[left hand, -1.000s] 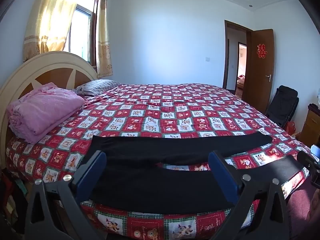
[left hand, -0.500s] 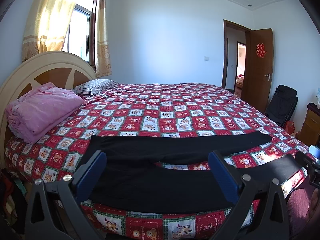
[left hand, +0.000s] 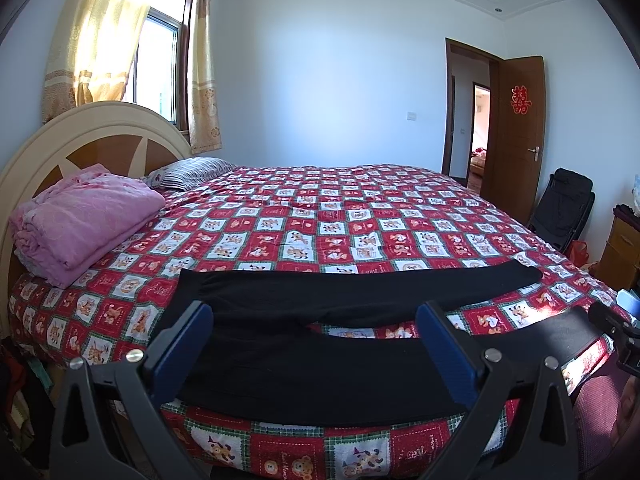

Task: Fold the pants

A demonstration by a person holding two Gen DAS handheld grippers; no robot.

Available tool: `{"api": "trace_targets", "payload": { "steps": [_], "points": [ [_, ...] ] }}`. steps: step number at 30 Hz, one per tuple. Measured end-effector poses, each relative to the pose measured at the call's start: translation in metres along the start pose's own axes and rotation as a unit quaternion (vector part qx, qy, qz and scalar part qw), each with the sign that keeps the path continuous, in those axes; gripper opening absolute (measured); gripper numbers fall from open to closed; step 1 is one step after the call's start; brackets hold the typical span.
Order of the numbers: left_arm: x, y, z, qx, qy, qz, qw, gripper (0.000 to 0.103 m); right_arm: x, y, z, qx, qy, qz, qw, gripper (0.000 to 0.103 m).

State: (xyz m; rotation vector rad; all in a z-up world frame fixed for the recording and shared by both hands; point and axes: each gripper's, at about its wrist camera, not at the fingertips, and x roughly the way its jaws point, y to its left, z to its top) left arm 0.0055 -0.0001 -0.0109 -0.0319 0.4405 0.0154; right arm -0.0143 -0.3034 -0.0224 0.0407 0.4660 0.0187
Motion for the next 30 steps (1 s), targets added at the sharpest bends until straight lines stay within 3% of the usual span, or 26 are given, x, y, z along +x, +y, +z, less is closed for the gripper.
{"api": "trace_targets", "payload": {
  "steps": [30],
  "points": [
    [0.0011,-0.0023,-0.0007,0.001,0.001,0.002,1.0000,0.103,0.0039,-0.0001,-0.0019,-0.001,0.006,0.002,1.000,0.102]
  ]
}}
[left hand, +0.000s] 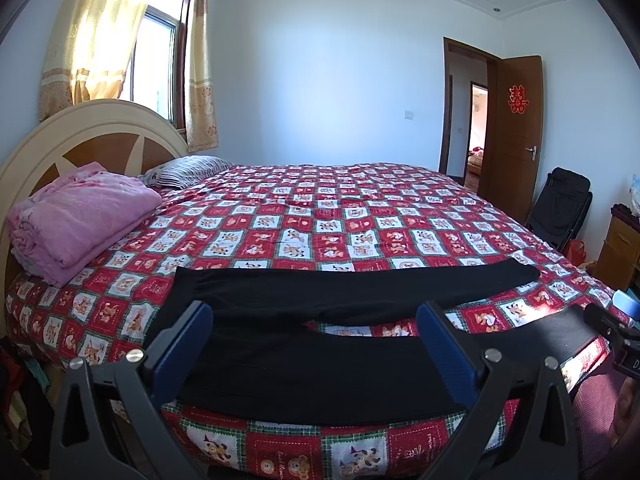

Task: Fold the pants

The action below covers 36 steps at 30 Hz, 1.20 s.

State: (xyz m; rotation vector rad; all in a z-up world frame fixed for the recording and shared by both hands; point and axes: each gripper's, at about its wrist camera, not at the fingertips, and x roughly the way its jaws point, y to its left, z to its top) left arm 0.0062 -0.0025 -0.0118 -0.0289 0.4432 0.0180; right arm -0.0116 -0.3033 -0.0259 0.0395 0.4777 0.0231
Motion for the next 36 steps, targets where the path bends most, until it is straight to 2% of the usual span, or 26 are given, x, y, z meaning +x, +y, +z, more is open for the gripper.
{"api": "trace_targets", "payload": {
  "steps": [8,14,23,29,36],
  "points": [
    [0.001,0.000,-0.002,0.000,0.003,0.000,1.0000,0.103,0.004,0.001,-0.001,-0.001,0.004,-0.001,1.000,0.102],
    [0.004,-0.016,-0.014,0.003,0.008,-0.001,1.0000,0.103,0.006,0.001,-0.003,-0.003,0.006,-0.001,1.000,0.102],
    [0.023,-0.008,-0.016,0.003,0.032,0.000,0.9995,0.103,0.021,0.001,-0.012,-0.008,0.020,0.009,1.000,0.102],
    [0.056,0.008,-0.023,0.011,0.060,0.011,0.9981,0.103,0.044,-0.006,-0.023,-0.011,0.037,0.029,0.999,0.102],
    [0.120,0.063,-0.026,0.018,0.100,0.051,0.9935,0.103,0.087,-0.028,-0.035,-0.006,0.067,0.016,0.998,0.102]
  ]
}}
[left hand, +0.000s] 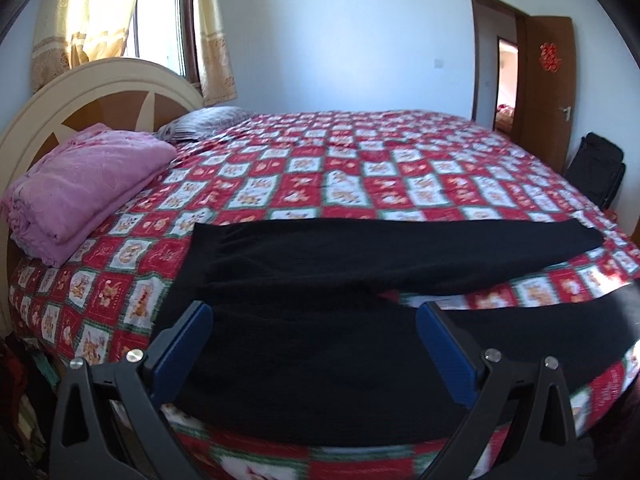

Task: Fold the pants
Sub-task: 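Lower both grippers onto the black pants' waistband and close them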

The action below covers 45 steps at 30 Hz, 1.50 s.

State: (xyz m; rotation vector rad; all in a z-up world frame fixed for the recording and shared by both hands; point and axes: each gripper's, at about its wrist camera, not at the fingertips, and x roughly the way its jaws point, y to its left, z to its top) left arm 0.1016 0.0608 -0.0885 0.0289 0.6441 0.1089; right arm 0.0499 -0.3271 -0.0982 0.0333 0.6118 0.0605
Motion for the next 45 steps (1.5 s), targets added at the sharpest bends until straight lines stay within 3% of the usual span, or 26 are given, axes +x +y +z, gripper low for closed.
{"api": "trace_targets", "payload": {
  "steps": [4,9,17,25,27,31,35,39,43,45],
  "points": [
    [0.040,0.040,0.012,0.004,0.029,0.018,0.9994,0.103,0.021,-0.025,0.011,0.007,0.009,-0.020,1.000,0.102],
    [0.083,0.090,0.039,0.001,0.023,0.057,0.9981,0.103,0.047,-0.057,0.040,-0.005,0.011,-0.054,0.998,0.102],
    [0.160,0.123,0.062,0.027,0.055,0.033,0.9976,0.102,0.093,-0.096,0.089,-0.033,0.020,-0.085,0.996,0.102],
    [0.217,0.143,0.064,-0.008,0.111,0.001,0.9938,0.077,0.133,-0.128,0.110,-0.001,0.041,-0.082,0.996,0.102],
    [0.225,0.146,0.062,-0.014,0.120,-0.007,0.9927,0.070,0.142,-0.133,0.112,0.007,0.045,-0.085,0.995,0.102],
    [0.235,0.148,0.057,-0.023,0.127,-0.015,0.9915,0.069,0.162,-0.142,0.113,0.020,0.062,-0.082,0.994,0.100],
    [0.240,0.152,0.054,-0.040,0.130,-0.023,0.9905,0.071,0.185,-0.155,0.114,0.029,0.095,-0.081,0.992,0.071],
    [0.242,0.152,0.056,-0.032,0.135,-0.025,0.9900,0.071,0.204,-0.171,0.118,0.040,0.111,-0.093,0.989,0.070],
    [0.238,0.146,0.055,-0.017,0.118,-0.040,0.9920,0.052,0.218,-0.189,0.131,0.045,0.115,-0.107,0.987,0.070],
    [0.236,0.141,0.054,-0.005,0.112,-0.038,0.9929,0.048,0.225,-0.198,0.139,0.045,0.110,-0.118,0.986,0.070]
  ]
}}
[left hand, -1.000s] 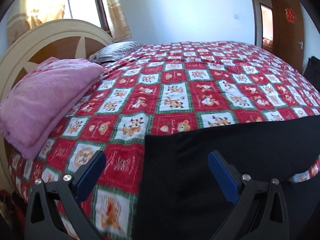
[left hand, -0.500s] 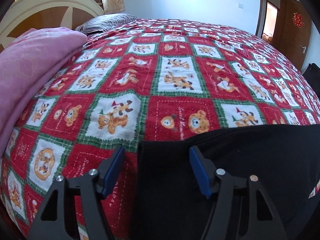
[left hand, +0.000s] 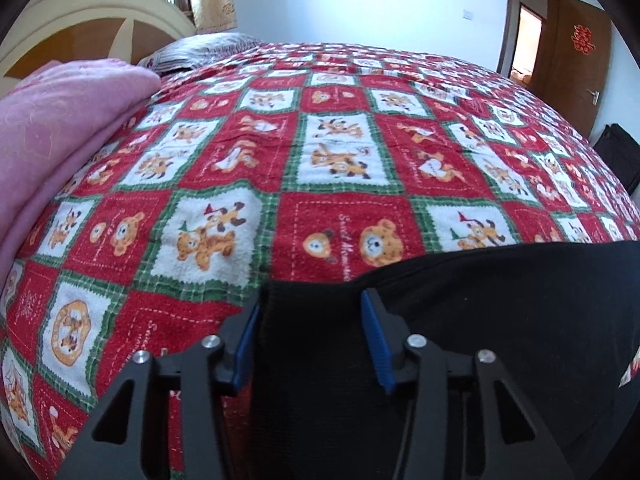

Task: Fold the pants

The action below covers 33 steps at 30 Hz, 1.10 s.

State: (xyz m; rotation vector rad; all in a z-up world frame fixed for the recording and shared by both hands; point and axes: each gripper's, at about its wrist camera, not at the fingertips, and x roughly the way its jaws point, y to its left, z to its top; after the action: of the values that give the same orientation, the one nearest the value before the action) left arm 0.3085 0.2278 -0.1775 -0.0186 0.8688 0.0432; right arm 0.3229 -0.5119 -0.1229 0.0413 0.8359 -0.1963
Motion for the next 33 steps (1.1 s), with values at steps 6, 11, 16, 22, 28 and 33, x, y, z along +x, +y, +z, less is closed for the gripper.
{"api": "trace_targets", "payload": {
  "steps": [6,11,16,22,28,33],
  "points": [
    [0.002,0.006,0.001,-0.016,0.004,-0.025,0.9996,0.042,0.036,-0.024,0.030,0.016,0.028,0.030,0.999,0.070],
    [0.004,0.011,0.000,-0.036,0.005,-0.044,0.9984,0.047,0.067,-0.034,0.038,0.026,0.078,0.052,0.995,0.070],
    [0.003,0.010,0.001,-0.026,0.008,-0.032,0.9991,0.056,0.092,-0.041,0.033,0.043,0.109,0.094,0.989,0.070],
    [0.005,0.008,0.006,-0.013,0.011,-0.015,0.9998,0.070,0.110,-0.026,0.030,0.003,0.123,0.091,0.988,0.070],
    [0.001,0.001,0.005,0.006,0.002,-0.043,0.9991,0.032,0.104,-0.029,0.029,-0.012,0.116,0.072,0.991,0.022],
    [-0.001,0.003,0.006,0.008,0.003,-0.067,0.9977,0.017,0.092,-0.035,0.027,-0.006,0.098,0.077,0.992,0.009]
  ]
}}
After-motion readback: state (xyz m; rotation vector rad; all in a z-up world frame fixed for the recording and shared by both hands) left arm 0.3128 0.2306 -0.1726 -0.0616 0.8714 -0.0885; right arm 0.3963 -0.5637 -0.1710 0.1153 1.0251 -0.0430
